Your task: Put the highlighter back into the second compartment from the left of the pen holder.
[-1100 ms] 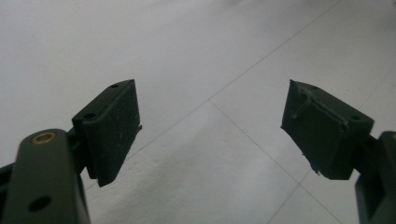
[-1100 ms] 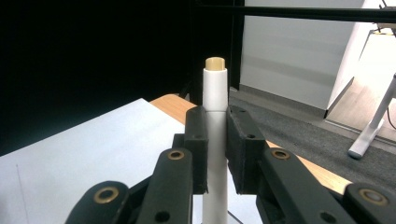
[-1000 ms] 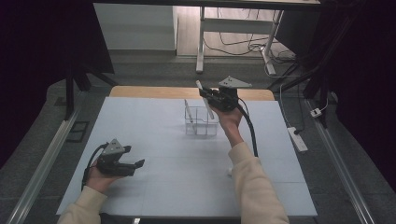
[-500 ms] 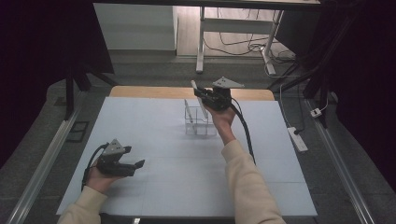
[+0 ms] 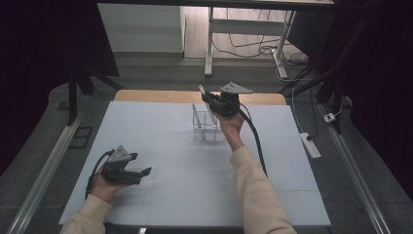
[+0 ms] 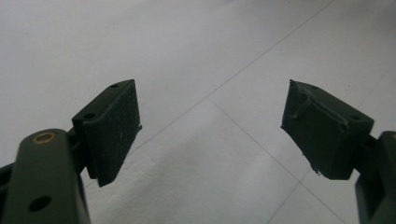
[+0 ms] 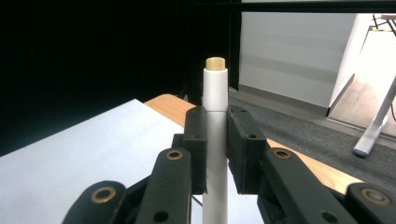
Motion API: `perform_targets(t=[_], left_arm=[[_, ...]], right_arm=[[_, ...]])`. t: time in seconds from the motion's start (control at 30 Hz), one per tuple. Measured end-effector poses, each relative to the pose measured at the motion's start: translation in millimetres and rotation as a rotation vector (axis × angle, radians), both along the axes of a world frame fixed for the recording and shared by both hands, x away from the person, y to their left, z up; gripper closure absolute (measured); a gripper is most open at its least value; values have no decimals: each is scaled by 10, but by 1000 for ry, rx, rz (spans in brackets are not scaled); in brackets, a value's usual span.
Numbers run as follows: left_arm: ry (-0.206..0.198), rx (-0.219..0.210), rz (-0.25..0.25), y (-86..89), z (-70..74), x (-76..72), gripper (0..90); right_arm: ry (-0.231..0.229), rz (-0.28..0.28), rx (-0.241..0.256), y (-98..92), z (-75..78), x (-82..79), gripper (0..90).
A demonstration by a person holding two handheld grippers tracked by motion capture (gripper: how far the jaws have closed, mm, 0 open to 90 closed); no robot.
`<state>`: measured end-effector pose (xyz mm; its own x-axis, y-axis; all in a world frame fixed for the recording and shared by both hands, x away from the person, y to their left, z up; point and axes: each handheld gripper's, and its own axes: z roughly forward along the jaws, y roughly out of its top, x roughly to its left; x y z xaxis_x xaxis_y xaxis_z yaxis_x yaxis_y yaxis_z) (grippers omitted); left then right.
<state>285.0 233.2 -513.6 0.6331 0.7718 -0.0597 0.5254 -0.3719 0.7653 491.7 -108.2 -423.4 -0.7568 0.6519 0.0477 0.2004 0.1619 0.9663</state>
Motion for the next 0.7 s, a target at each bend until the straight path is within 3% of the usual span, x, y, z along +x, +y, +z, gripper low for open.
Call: perform_targets(t=[0.2, 0.7], left_arm=[[1, 1, -5, -8, -4, 4, 194], [-3, 3, -3, -22, 8, -7, 194]], right_arm=[[14, -15, -18, -42, 10, -12, 600], [53, 8, -46, -248, 22, -120, 562]])
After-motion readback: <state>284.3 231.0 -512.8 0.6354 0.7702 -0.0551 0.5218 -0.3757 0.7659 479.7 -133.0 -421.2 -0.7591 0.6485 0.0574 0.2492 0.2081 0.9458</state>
